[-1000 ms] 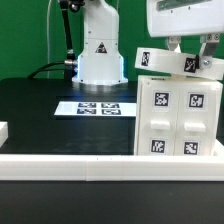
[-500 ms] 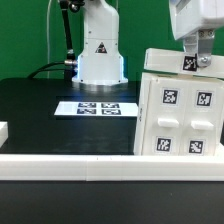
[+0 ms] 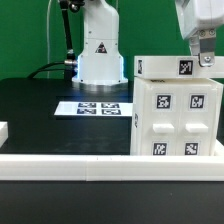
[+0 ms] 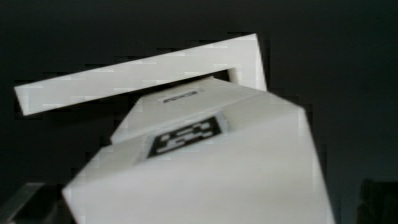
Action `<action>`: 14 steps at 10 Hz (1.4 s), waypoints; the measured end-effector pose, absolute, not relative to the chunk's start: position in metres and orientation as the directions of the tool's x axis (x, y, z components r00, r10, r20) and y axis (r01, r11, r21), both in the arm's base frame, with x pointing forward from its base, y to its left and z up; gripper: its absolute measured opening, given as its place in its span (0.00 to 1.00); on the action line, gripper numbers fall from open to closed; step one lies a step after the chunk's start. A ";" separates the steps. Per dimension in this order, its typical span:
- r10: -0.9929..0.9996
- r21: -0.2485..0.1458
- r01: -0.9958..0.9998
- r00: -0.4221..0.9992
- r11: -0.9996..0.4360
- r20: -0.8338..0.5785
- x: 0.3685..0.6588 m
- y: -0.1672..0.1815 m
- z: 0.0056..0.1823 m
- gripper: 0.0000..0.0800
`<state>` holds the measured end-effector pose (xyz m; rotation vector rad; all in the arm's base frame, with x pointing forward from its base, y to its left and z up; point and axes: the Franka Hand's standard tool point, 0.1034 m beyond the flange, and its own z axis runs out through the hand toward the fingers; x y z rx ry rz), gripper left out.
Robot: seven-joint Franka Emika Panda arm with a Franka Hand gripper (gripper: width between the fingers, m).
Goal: Assemble cabinet
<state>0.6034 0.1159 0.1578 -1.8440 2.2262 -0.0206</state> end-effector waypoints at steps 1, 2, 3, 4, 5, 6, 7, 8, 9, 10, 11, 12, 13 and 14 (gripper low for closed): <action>-0.967 -0.174 -0.965 -0.161 0.196 -0.196 0.602 0.117 0.164 0.99; -0.965 -0.179 -0.963 -0.160 0.199 -0.210 0.600 0.118 0.171 0.99; -0.962 -0.185 -0.962 -0.159 0.202 -0.223 0.599 0.118 0.177 1.00; -0.961 -0.188 -0.962 -0.153 0.198 -0.230 0.600 0.118 0.179 1.00; -0.966 -0.191 -0.966 -0.128 0.172 -0.224 0.599 0.119 0.177 1.00; -0.967 -0.191 -0.967 -0.126 0.170 -0.223 0.599 0.119 0.176 1.00; -0.974 -0.192 -0.973 -0.085 0.127 -0.212 0.599 0.118 0.176 1.00; -0.978 -0.173 -0.979 0.136 -0.108 -0.161 0.600 0.112 0.175 1.00; -0.964 -0.191 -0.962 0.225 -0.196 -0.144 0.607 0.111 0.179 1.00; -0.924 -0.198 -0.921 0.363 -0.336 -0.122 0.607 0.112 0.181 1.00; -0.858 -0.198 -0.855 0.504 -0.479 -0.099 0.610 0.115 0.184 1.00; -0.802 -0.212 -0.795 0.593 -0.569 -0.074 0.614 0.115 0.184 1.00; -0.773 -0.214 -0.765 0.631 -0.607 -0.064 0.613 0.115 0.184 1.00; -0.741 -0.217 -0.732 0.669 -0.645 -0.053 0.613 0.115 0.183 1.00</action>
Offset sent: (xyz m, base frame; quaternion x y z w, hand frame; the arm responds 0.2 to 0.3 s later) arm -0.0031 0.0027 0.0179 0.0050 -0.0449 0.0381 0.9983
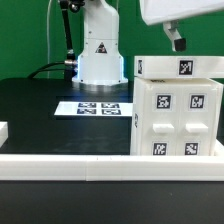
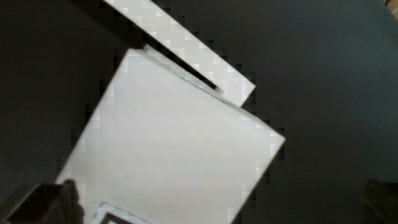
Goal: Assemble cabinet
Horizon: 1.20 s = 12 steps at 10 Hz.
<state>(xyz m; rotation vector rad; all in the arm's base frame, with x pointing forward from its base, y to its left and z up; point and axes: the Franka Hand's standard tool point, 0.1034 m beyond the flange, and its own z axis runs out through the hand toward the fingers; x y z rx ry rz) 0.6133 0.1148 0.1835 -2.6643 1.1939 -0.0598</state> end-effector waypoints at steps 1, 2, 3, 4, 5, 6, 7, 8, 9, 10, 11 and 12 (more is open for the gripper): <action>-0.685 -0.220 -0.674 0.728 -0.705 -0.035 0.613 0.115 0.183 1.00; -0.622 -0.222 -0.609 0.783 -0.761 -0.015 0.613 0.115 0.183 1.00; -0.565 -0.221 -0.551 0.825 -0.805 0.001 0.613 0.115 0.183 1.00; -0.447 -0.188 -0.432 0.894 -0.882 0.041 0.612 0.116 0.183 1.00; -0.305 -0.156 -0.291 0.949 -0.944 0.077 0.612 0.117 0.184 1.00; -0.170 -0.139 -0.156 0.980 -0.978 0.099 0.612 0.117 0.184 1.00; -0.057 -0.126 -0.043 0.992 -0.991 0.112 0.612 0.115 0.184 1.00; 0.116 -0.103 0.128 0.986 -0.986 0.118 0.611 0.112 0.182 1.00; 0.249 -0.091 0.259 0.962 -0.962 0.109 0.607 0.111 0.179 1.00; 0.314 -0.087 0.323 0.944 -0.942 0.102 0.605 0.110 0.177 1.00; 0.338 -0.084 0.348 0.935 -0.934 0.106 0.605 0.110 0.177 1.00; 0.396 -0.076 0.405 0.912 -0.911 0.111 0.605 0.109 0.177 1.00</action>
Offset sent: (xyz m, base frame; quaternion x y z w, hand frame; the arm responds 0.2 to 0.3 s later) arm -0.0054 0.0049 0.0011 -0.0669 0.0159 -0.3158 0.9463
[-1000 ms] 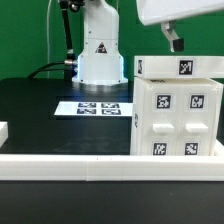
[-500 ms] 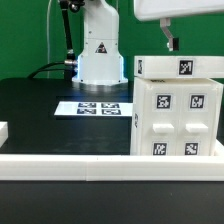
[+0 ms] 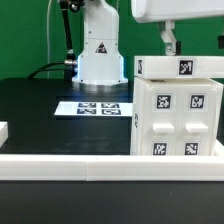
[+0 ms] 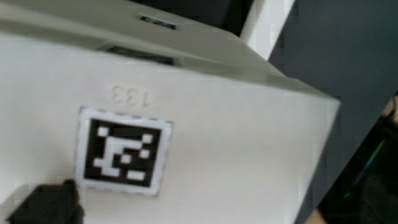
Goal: Assemble cabinet
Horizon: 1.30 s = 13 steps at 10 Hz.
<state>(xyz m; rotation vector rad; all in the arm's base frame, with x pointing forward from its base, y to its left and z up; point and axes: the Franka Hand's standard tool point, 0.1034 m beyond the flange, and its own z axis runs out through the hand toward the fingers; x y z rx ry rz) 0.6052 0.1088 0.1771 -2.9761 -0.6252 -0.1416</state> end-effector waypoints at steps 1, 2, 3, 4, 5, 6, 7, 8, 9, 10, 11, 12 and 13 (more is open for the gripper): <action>0.445 -0.068 0.454 0.888 -0.888 0.113 0.605 0.108 0.177 1.00; 0.618 -0.028 0.624 0.778 -0.781 0.113 0.606 0.105 0.174 1.00; 0.725 -0.003 0.729 0.681 -0.684 0.102 0.605 0.103 0.174 1.00; 0.824 0.029 0.826 0.560 -0.564 0.081 0.605 0.101 0.174 1.00; 0.878 0.043 0.878 0.474 -0.476 0.064 0.605 0.100 0.174 1.00; 0.910 0.050 0.909 0.412 -0.414 0.051 0.604 0.099 0.173 1.00; 0.933 0.058 0.932 0.357 -0.358 0.036 0.603 0.097 0.172 1.00; 0.961 0.065 0.959 0.275 -0.276 0.018 0.603 0.095 0.171 1.00; 0.976 0.065 0.973 0.220 -0.220 0.005 0.602 0.093 0.169 1.00; 0.981 0.061 0.979 0.194 -0.194 0.001 0.601 0.091 0.166 1.00; 0.994 0.057 0.992 0.109 -0.108 -0.014 0.600 0.087 0.161 1.00; 0.993 0.057 0.992 0.114 -0.113 -0.015 0.600 0.085 0.157 1.00; 0.992 0.060 0.990 0.125 -0.124 -0.015 0.601 0.084 0.154 0.97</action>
Offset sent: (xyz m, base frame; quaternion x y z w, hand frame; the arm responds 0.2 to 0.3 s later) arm 0.0047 0.0073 0.0035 -0.0299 -0.0144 -0.3789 0.9248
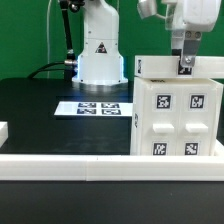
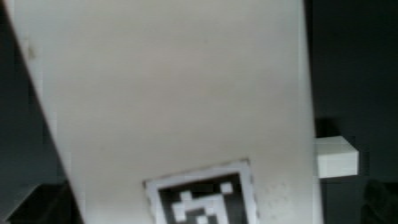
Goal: Assemble cabinet
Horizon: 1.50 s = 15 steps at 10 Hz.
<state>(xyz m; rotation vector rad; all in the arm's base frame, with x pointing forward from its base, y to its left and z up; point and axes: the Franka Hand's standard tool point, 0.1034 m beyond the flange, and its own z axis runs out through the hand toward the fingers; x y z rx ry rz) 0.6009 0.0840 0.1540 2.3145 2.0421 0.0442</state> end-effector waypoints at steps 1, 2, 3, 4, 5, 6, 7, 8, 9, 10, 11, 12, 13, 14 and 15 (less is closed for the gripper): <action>0.992 0.060 0.990 0.129 -0.128 -0.015 0.601 0.083 0.154 0.81; 0.992 0.061 0.990 0.128 -0.126 -0.017 0.601 0.083 0.154 0.81; 0.991 0.061 0.990 0.129 -0.128 -0.018 0.601 0.082 0.154 0.70; 0.989 0.061 0.987 0.150 -0.149 -0.017 0.601 0.082 0.154 0.70; 0.986 0.062 0.984 0.168 -0.167 -0.016 0.601 0.082 0.154 0.70; 0.978 0.062 0.976 0.210 -0.209 -0.013 0.601 0.082 0.154 0.70; 0.952 0.063 0.951 0.305 -0.304 -0.007 0.601 0.082 0.154 0.70; 0.908 0.060 0.906 0.418 -0.418 0.005 0.601 0.081 0.153 0.70; 0.853 0.057 0.851 0.522 -0.522 0.019 0.602 0.079 0.153 0.70; 0.803 0.063 0.800 0.595 -0.596 0.033 0.602 0.079 0.153 0.70; 0.716 0.066 0.713 0.696 -0.698 0.051 0.603 0.079 0.153 0.70; 0.626 0.060 0.623 0.778 -0.780 0.060 0.603 0.079 0.153 0.70; 0.546 0.054 0.544 0.835 -0.838 0.066 0.603 0.079 0.153 0.70; 0.461 0.048 0.459 0.884 -0.887 0.074 0.604 0.080 0.153 0.70; 0.411 0.044 0.408 0.909 -0.912 0.077 0.604 0.080 0.153 0.70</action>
Offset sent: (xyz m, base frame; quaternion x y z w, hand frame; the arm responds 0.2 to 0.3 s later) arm 0.0000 0.0000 0.0000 0.0000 0.0000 0.0650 0.9979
